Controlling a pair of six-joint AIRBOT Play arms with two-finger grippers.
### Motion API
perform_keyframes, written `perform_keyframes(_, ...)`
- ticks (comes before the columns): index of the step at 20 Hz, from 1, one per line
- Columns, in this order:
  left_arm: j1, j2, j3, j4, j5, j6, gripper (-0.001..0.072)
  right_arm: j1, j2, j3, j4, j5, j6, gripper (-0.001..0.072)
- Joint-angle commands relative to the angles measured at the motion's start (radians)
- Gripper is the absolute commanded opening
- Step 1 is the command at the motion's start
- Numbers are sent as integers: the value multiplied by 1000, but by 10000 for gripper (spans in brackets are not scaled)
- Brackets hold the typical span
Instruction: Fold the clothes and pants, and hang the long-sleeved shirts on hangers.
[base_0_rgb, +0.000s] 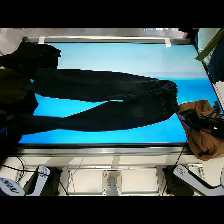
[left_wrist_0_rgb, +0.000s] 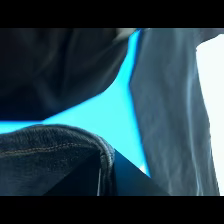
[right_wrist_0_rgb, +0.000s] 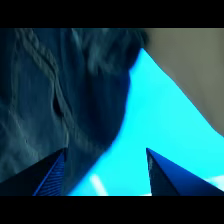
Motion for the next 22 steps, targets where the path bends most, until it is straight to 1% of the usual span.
perform_keyframes(1, -59, -23, 100, -2, 82, 7, 22, 102, -132, -29, 153, -173, -52, 562)
perform_keyframes(5, -59, -32, 161, 23, 58, 6, 22, 210, -249, -28, 188, -262, -68, 560)
perform_keyframes(6, -59, -37, 161, 44, 45, 3, 22, 225, -260, -23, 212, -276, -72, 531)
perform_keyframes(7, -59, -45, 162, 83, 31, 2, 22, 238, -262, -14, 235, -290, -95, 531)
perform_keyframes(8, -59, -57, 161, 122, 8, -6, 22, 245, -262, -3, 250, -297, -96, 493)
perform_keyframes(9, -59, -67, 162, 157, -9, -27, 22, 245, -261, 10, 262, -291, -95, 371)
perform_keyframes(10, -59, -74, 162, 178, -19, -35, 22, 244, -260, 25, 271, -274, -93, 193)
perform_keyframes(11, -59, -76, 162, 180, -19, -34, 22, 244, -257, 46, 267, -240, -93, 47)
perform_keyframes(13, -58, -74, 185, 204, -21, -35, 22, 241, -228, 87, 233, -156, -95, 42)
perform_keyframes(14, -58, -74, 206, 219, -33, -35, 22, 234, -198, 106, 190, -107, -94, 42)
perform_keyframes(16, -58, -74, 260, 260, -83, -35, 21, 206, -101, 148, 72, 7, -54, 42)
perform_keyframes(20, -59, -74, 354, 325, -233, -34, 22, 116, 188, 204, -217, 226, 72, 42)
perform_keyframes(22, -59, -72, 398, 396, -304, -34, 21, 45, 357, 218, -343, 361, 84, 40)
